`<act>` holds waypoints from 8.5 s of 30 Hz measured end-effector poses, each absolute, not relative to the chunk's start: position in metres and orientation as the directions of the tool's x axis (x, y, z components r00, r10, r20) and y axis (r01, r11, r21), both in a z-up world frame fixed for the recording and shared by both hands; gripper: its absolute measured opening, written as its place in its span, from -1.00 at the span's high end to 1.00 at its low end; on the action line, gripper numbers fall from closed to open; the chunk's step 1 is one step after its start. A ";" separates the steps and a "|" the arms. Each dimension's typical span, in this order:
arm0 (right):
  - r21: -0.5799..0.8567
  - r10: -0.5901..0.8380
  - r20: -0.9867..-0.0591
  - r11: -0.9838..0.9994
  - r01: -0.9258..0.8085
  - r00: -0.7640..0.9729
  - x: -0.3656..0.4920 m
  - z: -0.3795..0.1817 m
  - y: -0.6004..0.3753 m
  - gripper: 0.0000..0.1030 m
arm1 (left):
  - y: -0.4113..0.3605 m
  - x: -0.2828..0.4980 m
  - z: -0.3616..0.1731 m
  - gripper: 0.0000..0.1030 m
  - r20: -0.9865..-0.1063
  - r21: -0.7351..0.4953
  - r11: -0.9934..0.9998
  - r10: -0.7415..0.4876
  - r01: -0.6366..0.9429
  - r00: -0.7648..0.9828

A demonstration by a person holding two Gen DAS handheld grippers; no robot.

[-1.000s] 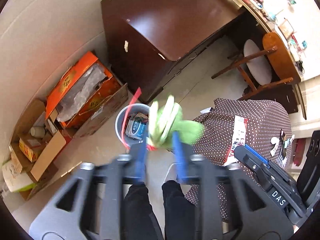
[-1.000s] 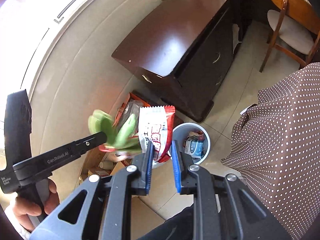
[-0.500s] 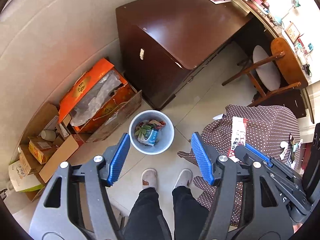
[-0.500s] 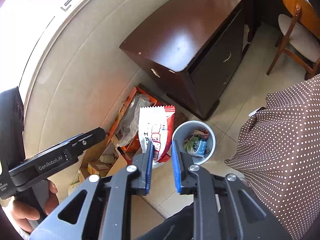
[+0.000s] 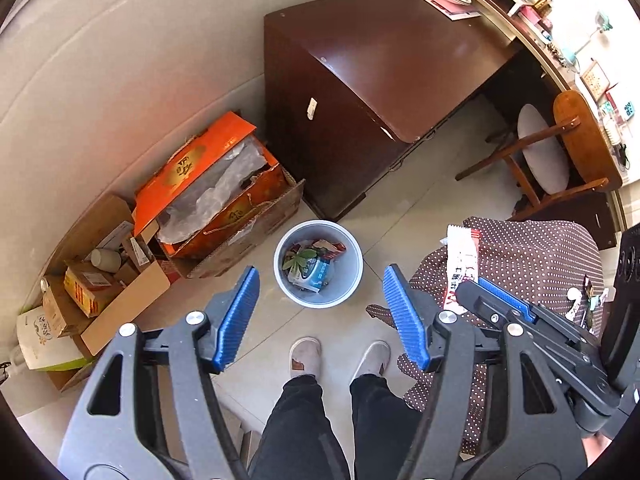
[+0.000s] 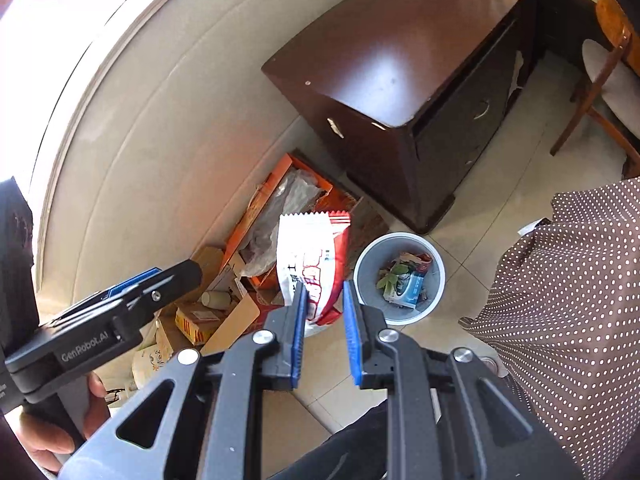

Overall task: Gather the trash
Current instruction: 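Open the left tool dropping the leafy bundle while right drops the snack bag into the bin, then move both open tools back over the table, then grasp the red-checkered packet with right tool while left grasps the white dropper bottle, then carry the checkered packet and dropper bottle with both tools to the bin, then open the right tool dropping the checkered packet into the bin, then open the left tool dropping the dropper bottle into the bin, then move both open tools back over the table, then grasp the black snack packets with left tool while right grasps the teal toothpaste tube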

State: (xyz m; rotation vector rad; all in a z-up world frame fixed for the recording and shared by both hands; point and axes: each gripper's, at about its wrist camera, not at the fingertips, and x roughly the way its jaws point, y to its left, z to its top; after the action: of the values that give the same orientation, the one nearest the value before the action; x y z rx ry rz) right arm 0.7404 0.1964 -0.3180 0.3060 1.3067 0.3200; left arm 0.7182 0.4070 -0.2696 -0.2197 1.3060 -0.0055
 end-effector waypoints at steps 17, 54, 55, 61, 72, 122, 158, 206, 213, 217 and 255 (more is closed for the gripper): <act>0.376 0.388 -0.884 0.922 -0.094 0.260 0.746 -0.312 0.210 0.21 | 0.406 0.700 -0.250 -0.30 -0.941 -0.127 0.985 -0.082 -0.116 0.330; 0.322 0.079 -0.914 0.740 0.590 0.398 0.585 -0.333 -0.197 0.12 | -0.002 0.674 -0.279 -0.36 -0.964 -0.114 0.821 -0.227 0.559 0.138; 0.322 0.082 -0.914 0.742 0.588 0.397 0.589 -0.337 -0.201 0.12 | -0.009 0.675 -0.282 -0.36 -0.966 -0.108 0.819 -0.220 0.563 0.135; 0.307 0.099 -0.919 0.786 0.537 0.381 0.625 -0.358 -0.212 0.12 | -0.034 0.686 -0.296 -0.36 -0.973 -0.080 0.822 -0.188 0.564 0.135; 0.232 0.086 -0.939 0.872 0.431 0.332 0.660 -0.377 -0.220 0.76 | -0.068 0.699 -0.316 -0.36 -0.973 -0.099 0.786 -0.206 0.610 0.108; 0.380 0.344 -0.888 0.922 0.067 0.305 0.715 -0.299 0.052 0.77 | 0.241 0.718 -0.281 0.32 -0.958 -0.144 0.973 -0.182 0.178 0.222; 0.326 0.357 -0.906 0.931 -0.164 0.226 0.773 -0.301 0.231 0.45 | 0.399 0.721 -0.269 0.32 -0.947 -0.169 0.985 -0.154 -0.029 0.284; 0.362 0.309 -0.891 0.926 0.109 0.334 0.731 -0.293 0.085 0.28 | 0.303 0.741 -0.272 -0.16 -0.968 -0.075 0.993 -0.094 0.086 0.235; 0.368 0.301 -0.889 0.918 0.148 0.344 0.720 -0.295 0.055 0.28 | 0.273 0.738 -0.272 -0.20 -0.969 -0.068 0.991 -0.093 0.116 0.230; 0.368 0.285 -0.890 0.910 0.192 0.356 0.708 -0.295 0.028 0.28 | 0.242 0.736 -0.272 -0.22 -0.970 -0.073 0.985 -0.107 0.159 0.219; 0.349 -0.022 -0.899 0.568 0.745 0.437 0.571 -0.330 -0.371 0.03 | -0.182 0.722 -0.336 -0.27 -0.928 -0.339 0.815 -0.373 0.469 -0.022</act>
State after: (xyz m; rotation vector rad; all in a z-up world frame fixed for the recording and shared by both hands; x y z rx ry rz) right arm 0.5712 -0.3710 -0.3296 0.8486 1.0160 -0.5557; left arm 0.7215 -0.1822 -0.3356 0.0831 1.4447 -0.6720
